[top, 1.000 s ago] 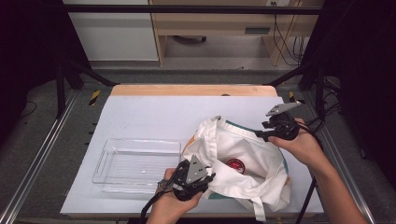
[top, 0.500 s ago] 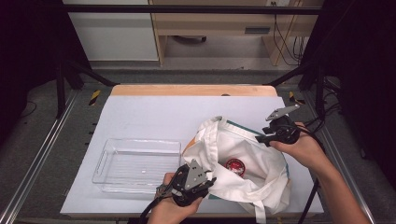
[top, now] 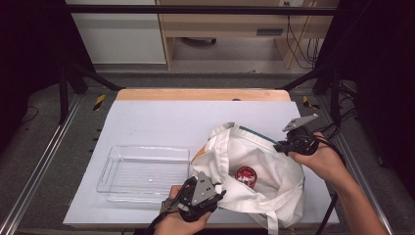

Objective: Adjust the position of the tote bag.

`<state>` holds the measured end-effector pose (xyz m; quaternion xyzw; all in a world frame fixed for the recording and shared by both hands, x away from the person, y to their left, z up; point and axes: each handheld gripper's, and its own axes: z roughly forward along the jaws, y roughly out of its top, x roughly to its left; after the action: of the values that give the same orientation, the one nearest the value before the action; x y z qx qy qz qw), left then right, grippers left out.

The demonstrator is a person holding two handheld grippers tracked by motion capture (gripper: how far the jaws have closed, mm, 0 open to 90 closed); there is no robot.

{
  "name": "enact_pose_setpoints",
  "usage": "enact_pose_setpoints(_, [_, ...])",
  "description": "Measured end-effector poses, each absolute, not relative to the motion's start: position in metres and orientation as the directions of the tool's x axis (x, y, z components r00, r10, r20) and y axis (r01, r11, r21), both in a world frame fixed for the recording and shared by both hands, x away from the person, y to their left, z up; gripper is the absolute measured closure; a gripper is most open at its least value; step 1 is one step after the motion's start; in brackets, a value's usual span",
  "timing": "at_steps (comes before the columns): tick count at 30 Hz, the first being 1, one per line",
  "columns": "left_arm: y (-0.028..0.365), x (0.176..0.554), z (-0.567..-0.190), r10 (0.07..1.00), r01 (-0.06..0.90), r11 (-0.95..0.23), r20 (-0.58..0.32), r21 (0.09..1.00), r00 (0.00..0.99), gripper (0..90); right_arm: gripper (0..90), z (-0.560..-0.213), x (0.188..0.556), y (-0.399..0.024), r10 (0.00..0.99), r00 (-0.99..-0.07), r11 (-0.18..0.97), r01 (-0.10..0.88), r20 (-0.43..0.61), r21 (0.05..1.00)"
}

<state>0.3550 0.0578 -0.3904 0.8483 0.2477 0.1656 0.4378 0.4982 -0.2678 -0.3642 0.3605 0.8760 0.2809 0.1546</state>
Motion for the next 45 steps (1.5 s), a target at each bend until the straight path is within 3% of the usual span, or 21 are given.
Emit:
enact_pose_setpoints(22, [0.064, 0.340, -0.404, 0.552, 0.283, -0.522, 0.066, 0.805, 0.831, 81.5, 83.4, -0.297, 0.489, -0.272, 0.726, -0.662, 0.577, 0.441, -0.186, 0.687])
enact_pose_setpoints(45, [0.062, 0.342, -0.434, 0.555, 0.301, -0.554, 0.074, 0.776, 0.829, 79.3, 83.4, -0.337, 0.478, -0.274, 0.721, -0.680, 0.567, 0.471, -0.132, 0.676])
